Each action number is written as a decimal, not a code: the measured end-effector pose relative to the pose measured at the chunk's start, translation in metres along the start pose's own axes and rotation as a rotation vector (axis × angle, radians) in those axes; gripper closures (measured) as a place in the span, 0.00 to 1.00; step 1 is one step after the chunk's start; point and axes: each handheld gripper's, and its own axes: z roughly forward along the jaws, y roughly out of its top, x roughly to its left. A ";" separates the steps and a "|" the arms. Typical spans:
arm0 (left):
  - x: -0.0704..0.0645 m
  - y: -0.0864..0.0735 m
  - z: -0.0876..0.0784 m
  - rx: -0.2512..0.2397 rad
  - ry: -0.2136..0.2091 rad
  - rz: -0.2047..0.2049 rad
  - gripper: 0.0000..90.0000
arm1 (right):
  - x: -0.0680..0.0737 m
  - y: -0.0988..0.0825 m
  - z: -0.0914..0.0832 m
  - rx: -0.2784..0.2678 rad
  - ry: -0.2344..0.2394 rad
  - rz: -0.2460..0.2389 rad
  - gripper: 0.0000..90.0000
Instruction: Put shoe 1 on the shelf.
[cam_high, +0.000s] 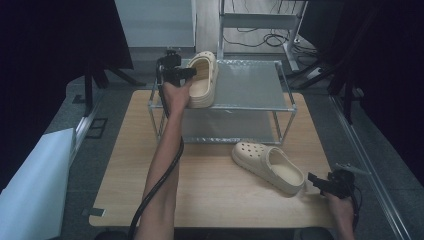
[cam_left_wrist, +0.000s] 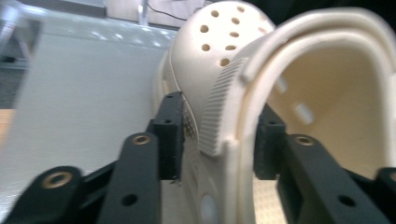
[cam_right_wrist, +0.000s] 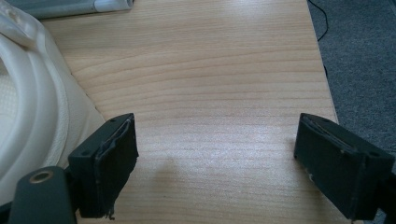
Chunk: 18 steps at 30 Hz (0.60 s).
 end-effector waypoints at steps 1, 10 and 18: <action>-0.002 0.000 0.001 0.002 -0.004 0.006 0.61 | 0.000 0.000 0.000 -0.001 0.000 0.000 0.15; -0.005 0.003 -0.017 -0.033 -0.025 0.005 0.43 | 0.001 0.000 0.000 0.005 0.004 0.003 0.15; 0.001 0.000 -0.036 -0.051 -0.119 0.007 0.33 | 0.002 0.000 0.001 0.006 0.005 -0.008 0.15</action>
